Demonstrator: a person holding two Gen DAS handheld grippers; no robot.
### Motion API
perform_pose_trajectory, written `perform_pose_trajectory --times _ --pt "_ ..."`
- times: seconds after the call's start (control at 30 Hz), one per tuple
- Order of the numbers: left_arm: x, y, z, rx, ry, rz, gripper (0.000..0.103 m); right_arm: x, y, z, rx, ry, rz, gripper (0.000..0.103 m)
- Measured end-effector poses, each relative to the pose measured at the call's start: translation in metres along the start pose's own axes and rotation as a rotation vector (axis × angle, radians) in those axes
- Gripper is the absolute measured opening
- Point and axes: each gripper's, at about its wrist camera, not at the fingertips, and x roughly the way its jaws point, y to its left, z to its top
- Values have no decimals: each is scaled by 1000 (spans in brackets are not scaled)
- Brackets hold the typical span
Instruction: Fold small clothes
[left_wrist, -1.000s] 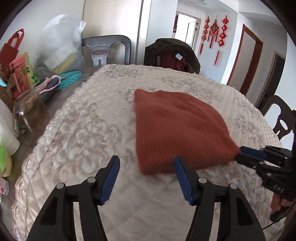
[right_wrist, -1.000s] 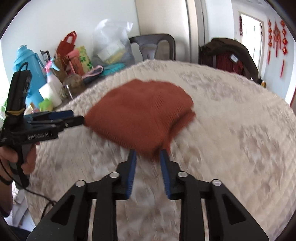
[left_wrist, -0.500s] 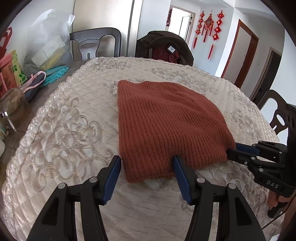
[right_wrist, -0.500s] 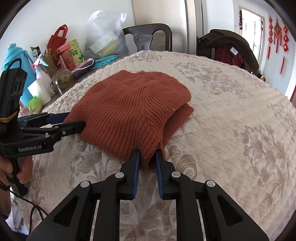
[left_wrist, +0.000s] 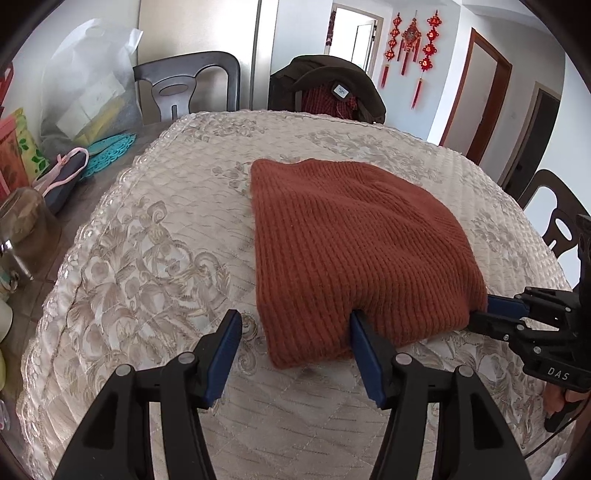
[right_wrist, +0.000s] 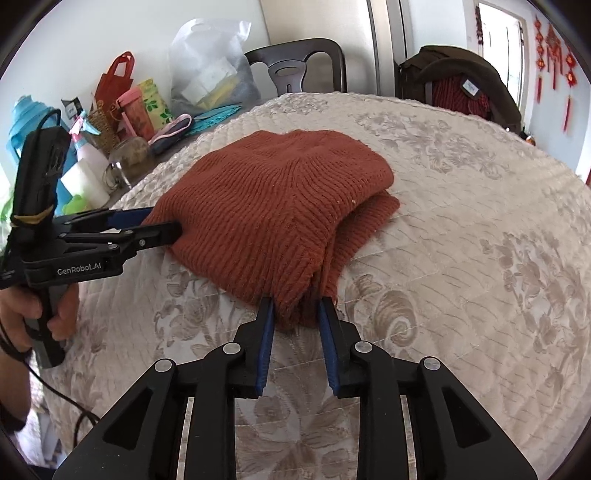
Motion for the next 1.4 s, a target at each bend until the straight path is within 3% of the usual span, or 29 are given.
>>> perform_pose_trajectory --times 0.23,0.47,0.53,0.73,1.4 --pt "-20 -12 -18 12 -3 68 63 -11 2 -8 -27 8 -13 26" --pt "-26 -9 -43 29 59 151 63 -25 3 -32 -102 41 -115 33" --pt "-27 -6 -48 21 51 141 63 -27 3 -38 -115 36 -123 41" --pt "-26 -6 -50 19 41 140 68 -25 8 -39 -143 33 -137 46" --pt "-25 -5 -49 10 41 139 71 -25 7 -39 -133 33 -126 47"
